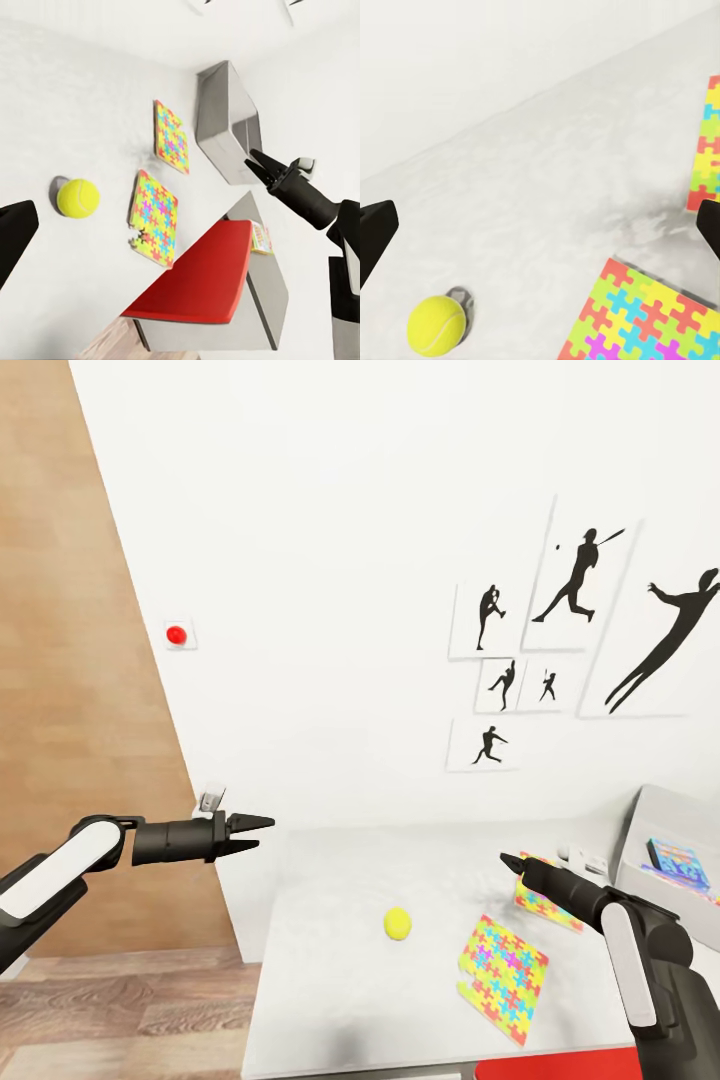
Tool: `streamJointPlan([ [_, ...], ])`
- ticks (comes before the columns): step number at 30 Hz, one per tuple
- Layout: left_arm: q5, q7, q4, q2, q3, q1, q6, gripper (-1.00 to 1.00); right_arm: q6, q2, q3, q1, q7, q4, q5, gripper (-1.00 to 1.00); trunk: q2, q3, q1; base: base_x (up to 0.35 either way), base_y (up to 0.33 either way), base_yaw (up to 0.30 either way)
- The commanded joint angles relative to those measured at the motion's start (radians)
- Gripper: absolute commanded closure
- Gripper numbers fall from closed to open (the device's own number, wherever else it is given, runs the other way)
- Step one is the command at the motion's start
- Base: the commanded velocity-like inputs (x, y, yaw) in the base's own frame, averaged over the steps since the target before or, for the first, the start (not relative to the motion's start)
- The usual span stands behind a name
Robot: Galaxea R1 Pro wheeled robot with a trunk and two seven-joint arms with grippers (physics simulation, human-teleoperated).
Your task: Put all the toys in the child's room - the three board games (two on the bed and one on the table), the two jigsaw puzzles on the table, and the tennis ball on the table - inside the toy box on the table in the child's room.
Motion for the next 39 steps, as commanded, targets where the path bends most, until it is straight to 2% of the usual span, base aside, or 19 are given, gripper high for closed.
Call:
streamJointPlan([
  [1,-0.003,-0.007,0.001,0.001,-0.003,-0.002,0.0,-1.0,0.005,0.0,-0.002,-0.001,0.01,-0.001,0.007,-1.0,-0.002,-0.002,0.001,0.002,-0.003,0.0],
  [17,0.001,-0.009,-0.005,0.001,-0.005,-0.002,0.003,-1.0,0.002,0.003,0.003,-0.013,0.015,0.038,0.005,-1.0,-0.002,-0.008,0.001,0.0,0.0,0.0],
  [22,0.003,-0.011,-0.069,-0.001,-0.015,0.012,0.01,-1.0,-0.002,0.003,0.005,-0.029,0.013,0.076,0.007,-1.0,-0.002,-0.016,0.001,0.0,0.0,0.0],
  [24,0.003,-0.012,-0.116,-0.001,-0.021,0.034,0.011,-1.0,-0.003,0.003,0.005,-0.047,0.012,0.11,0.01,-1.0,-0.002,-0.02,0.001,0.0,0.0,0.0],
  [27,0.003,-0.028,-0.143,-0.003,-0.024,0.048,0.012,-1.0,-0.004,0.004,0.008,-0.073,0.009,0.158,0.016,-1.0,-0.002,-0.025,0.001,0.0,0.0,0.0],
  [29,0.003,-0.076,-0.15,-0.006,-0.025,0.053,0.012,-1.0,-0.005,0.004,0.01,-0.095,-0.007,0.191,0.02,-1.0,-0.002,-0.028,0.001,0.0,0.0,0.0],
  [31,0.001,-0.153,-0.154,-0.008,-0.028,0.055,0.012,-1.0,-0.005,0.015,0.014,-0.118,-0.052,0.22,0.02,-1.0,-0.002,-0.031,0.001,0.0,0.0,0.0],
  [34,0.0,-0.199,-0.155,-0.008,-0.029,0.056,0.012,-1.0,-0.005,0.032,0.021,-0.144,-0.089,0.254,0.019,-1.0,-0.002,-0.036,0.001,0.0,0.0,0.0],
  [37,-0.001,-0.217,-0.156,-0.008,-0.03,0.056,0.012,-1.0,-0.004,0.04,0.024,-0.223,-0.111,0.345,0.021,-1.0,-0.002,-0.041,0.001,0.0,0.0,0.0],
  [39,-0.001,-0.221,-0.156,-0.008,-0.03,0.056,0.012,-1.0,-0.009,0.038,0.025,-0.294,-0.121,0.46,0.025,-1.0,-0.002,-0.044,0.001,0.0,0.0,0.0],
])
